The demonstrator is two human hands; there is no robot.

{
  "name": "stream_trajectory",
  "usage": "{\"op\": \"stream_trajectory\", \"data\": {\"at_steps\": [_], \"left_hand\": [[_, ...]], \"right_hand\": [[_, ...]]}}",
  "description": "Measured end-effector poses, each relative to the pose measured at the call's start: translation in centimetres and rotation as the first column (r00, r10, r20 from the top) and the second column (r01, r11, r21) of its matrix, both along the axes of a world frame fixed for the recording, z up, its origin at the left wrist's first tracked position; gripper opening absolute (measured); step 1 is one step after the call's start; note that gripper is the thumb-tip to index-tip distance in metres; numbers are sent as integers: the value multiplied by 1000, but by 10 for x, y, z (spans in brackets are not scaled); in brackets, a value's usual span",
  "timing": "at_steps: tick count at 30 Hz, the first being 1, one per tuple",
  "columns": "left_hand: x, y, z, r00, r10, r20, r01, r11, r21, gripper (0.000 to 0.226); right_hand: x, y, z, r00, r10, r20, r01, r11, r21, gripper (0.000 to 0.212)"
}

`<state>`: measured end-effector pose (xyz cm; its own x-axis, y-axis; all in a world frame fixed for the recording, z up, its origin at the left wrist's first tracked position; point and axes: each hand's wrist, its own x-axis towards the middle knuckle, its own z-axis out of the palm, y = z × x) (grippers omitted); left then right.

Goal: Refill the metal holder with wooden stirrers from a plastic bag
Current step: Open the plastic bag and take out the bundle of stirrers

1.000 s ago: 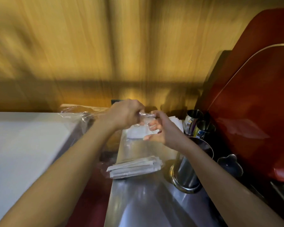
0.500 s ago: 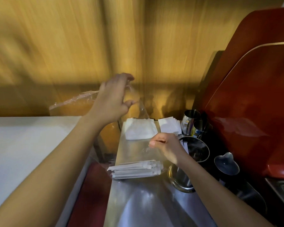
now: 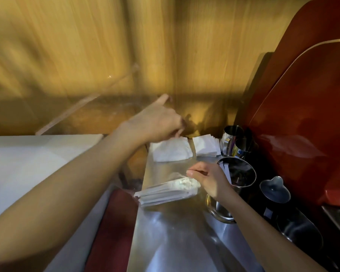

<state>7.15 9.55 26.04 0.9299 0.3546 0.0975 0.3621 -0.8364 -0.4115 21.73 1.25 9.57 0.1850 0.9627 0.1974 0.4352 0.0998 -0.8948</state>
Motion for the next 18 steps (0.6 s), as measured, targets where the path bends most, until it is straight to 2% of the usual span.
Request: {"op": "stream_trajectory", "data": {"at_steps": [5, 10, 12, 15, 18], "left_hand": [[-15, 7, 24, 995, 40, 94, -27, 991, -130, 24], [-29, 13, 31, 971, 79, 227, -39, 983, -178, 25], [-32, 16, 32, 962, 84, 261, -35, 982, -186, 22], [-34, 18, 30, 955, 94, 282, -38, 980, -197, 20], [-36, 22, 26, 946, 108, 305, -38, 973, -227, 20]], "right_hand": [[-2, -9, -5, 997, -47, -65, 51, 997, 62, 25], [-1, -13, -8, 933, -149, -328, 173, 984, 44, 8], [0, -15, -10, 892, -202, -405, 223, 975, 6, 14], [1, -18, -9, 897, -238, -373, 251, 968, -14, 10], [3, -21, -6, 935, -264, -238, 267, 963, -22, 21]]}}
